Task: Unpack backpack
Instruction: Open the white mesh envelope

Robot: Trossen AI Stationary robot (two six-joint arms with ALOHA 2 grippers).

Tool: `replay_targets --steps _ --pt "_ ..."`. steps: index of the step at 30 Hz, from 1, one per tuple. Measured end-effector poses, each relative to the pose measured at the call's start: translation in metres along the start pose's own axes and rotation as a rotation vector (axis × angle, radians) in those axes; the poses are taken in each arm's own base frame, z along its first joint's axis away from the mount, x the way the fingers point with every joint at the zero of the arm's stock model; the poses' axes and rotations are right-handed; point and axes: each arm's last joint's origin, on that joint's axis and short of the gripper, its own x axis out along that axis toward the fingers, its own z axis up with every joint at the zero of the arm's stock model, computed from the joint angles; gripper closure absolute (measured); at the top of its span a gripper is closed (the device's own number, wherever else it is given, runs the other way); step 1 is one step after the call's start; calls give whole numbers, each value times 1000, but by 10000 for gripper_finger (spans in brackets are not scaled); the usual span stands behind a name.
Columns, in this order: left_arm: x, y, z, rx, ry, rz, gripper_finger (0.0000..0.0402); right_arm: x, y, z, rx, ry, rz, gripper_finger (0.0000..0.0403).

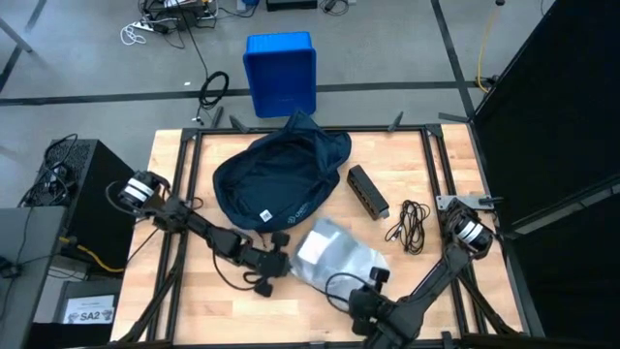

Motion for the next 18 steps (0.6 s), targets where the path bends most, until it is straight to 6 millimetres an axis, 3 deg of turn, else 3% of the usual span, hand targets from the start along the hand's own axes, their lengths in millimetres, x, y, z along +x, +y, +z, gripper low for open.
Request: replay_targets --steps 10,14,18 --pt "-29 -57 44 131 -9 -157 402 36 -21 41 34 14 -56 402" --pt "-37 -62 49 124 62 -124 401 54 -28 64 29 -2 -20 397" --pt "-38 -59 39 99 174 -88 401 65 -35 77 16 -3 -7 386"
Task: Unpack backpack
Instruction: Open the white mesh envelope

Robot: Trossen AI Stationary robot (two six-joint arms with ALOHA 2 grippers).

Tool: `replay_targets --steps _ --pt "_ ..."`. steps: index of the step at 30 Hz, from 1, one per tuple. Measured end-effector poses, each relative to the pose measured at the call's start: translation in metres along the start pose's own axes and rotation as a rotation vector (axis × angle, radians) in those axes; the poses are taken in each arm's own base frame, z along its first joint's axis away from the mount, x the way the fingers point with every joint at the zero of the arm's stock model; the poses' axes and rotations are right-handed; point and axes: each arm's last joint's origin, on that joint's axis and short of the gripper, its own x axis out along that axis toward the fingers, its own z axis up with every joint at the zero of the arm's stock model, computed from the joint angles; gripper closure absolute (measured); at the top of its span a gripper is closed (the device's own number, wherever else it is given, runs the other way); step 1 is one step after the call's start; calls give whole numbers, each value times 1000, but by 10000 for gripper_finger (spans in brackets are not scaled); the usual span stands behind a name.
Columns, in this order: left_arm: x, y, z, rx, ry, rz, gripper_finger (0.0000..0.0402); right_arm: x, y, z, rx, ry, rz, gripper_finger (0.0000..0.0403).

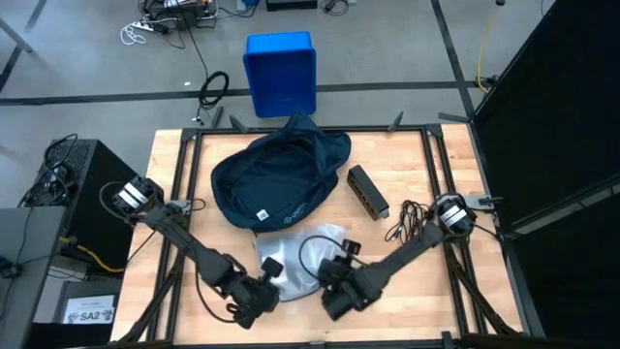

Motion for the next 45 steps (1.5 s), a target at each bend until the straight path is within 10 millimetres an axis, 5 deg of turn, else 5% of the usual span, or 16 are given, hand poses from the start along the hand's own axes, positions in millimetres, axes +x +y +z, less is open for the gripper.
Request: replay_targets --steps 21,30,37,45 --pt "-23 13 -46 -137 -123 82 401 -3 13 9 -47 -78 124 277" --pt "-46 19 -35 -180 -301 99 401 -5 15 8 -33 -88 131 247" --pt "-24 17 -30 -154 -308 106 395 -1 8 15 -16 -80 122 234" --pt "-16 24 -31 -201 -295 147 348 -41 -6 30 17 -88 155 240"
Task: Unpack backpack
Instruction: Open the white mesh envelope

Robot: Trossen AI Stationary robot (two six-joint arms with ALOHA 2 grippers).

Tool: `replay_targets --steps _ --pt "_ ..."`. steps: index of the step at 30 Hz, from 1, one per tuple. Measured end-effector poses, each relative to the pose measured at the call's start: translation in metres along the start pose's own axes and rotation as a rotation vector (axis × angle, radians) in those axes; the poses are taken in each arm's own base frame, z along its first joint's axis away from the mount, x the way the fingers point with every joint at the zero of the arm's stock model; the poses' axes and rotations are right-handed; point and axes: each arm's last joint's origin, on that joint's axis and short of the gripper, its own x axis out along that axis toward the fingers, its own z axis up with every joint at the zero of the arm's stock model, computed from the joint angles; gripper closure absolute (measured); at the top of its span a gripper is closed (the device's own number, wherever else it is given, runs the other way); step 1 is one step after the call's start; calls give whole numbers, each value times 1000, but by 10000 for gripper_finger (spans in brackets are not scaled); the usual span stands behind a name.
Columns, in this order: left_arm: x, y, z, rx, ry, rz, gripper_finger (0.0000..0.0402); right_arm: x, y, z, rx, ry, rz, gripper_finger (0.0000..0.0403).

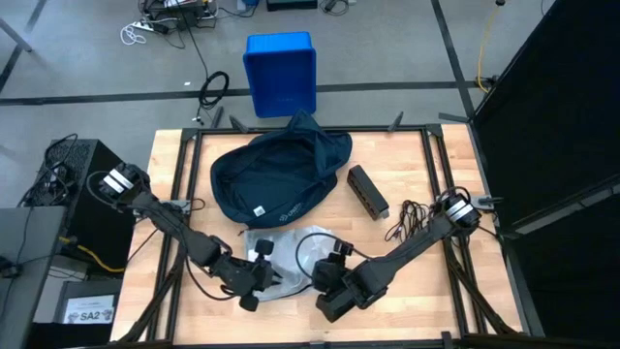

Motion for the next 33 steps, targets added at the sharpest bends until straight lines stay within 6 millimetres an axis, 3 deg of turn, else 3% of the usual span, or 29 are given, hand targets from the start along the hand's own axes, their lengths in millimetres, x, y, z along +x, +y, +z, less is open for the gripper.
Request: replay_targets --steps 6,11,15,18,21,25,30,33 --pt "0 0 0 -2 -3 9 330 -21 -3 -4 -21 43 26 230" --pt "-5 2 4 12 -29 19 333 -52 17 -2 -108 -211 49 222" --pt "-20 8 10 16 -57 45 337 -80 29 2 -173 -389 69 229" --pt "-33 14 18 30 -112 94 339 -90 31 14 -182 -466 168 245" --pt "-40 17 24 43 -155 111 339 -80 32 28 -230 -524 372 264" --pt "-42 20 28 44 -185 122 339 -49 23 39 -282 -550 608 291" --pt "-42 21 24 64 -144 126 339 0 -6 41 -236 -452 544 318" --pt "-41 22 20 82 -104 133 339 18 -23 38 -214 -388 567 332"
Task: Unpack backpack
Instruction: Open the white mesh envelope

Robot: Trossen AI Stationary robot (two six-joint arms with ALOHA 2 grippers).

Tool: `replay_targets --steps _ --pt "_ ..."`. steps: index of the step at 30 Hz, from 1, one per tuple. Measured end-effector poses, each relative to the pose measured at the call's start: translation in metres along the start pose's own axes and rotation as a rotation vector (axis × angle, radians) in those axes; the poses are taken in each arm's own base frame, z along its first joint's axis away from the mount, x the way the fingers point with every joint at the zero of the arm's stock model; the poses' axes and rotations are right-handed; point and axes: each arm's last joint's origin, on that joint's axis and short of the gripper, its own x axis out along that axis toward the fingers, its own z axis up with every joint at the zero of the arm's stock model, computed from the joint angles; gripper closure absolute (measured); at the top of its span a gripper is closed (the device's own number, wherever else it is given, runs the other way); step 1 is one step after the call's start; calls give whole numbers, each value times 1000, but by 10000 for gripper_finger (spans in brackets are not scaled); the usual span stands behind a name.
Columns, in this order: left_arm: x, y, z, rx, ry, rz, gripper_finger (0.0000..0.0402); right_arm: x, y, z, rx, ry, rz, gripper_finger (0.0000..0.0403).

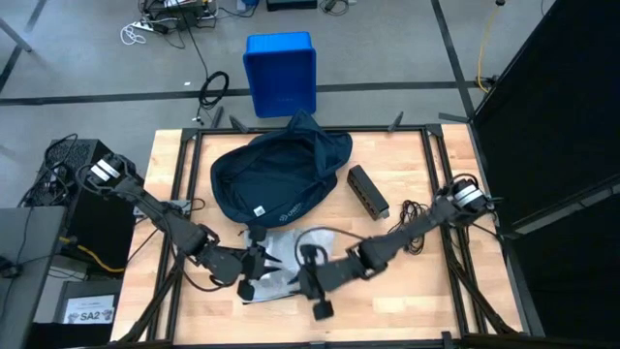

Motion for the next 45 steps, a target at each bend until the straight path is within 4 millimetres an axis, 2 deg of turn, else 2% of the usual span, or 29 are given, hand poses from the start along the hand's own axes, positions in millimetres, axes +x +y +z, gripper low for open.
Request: replay_targets --steps 5,9,12,15,18,21,23,25,30,33,39,45 --pt "4 7 -3 0 33 24 339 -15 -21 -3 34 -117 30 349" --pt "7 14 -6 -9 58 49 339 -34 -33 -27 47 -182 29 360" --pt "3 18 -13 21 134 53 339 -61 -39 -43 90 -276 9 368" --pt "-14 26 -18 -29 195 65 339 -91 -36 -68 134 -368 -23 375" --pt "-41 40 -20 -102 211 82 339 -117 -28 -98 149 -452 -71 379" --pt "-72 54 -17 -187 138 125 339 -143 -24 -118 182 -548 -166 378" --pt "-90 62 -15 -230 56 181 339 -152 -23 -131 188 -559 -217 376" --pt "-100 67 -15 -284 -66 235 339 -161 -24 -135 206 -590 -224 373" --pt "-90 62 -32 -303 -254 216 339 -164 -23 -137 187 -592 -230 368" --pt "-82 57 -43 -285 -279 214 339 -164 -23 -137 168 -589 -230 366" --pt "-68 55 -61 -359 -381 241 339 -162 -21 -140 144 -570 -223 372" --pt "-51 46 -76 -385 -403 115 338 -160 -23 -142 132 -543 -238 378"
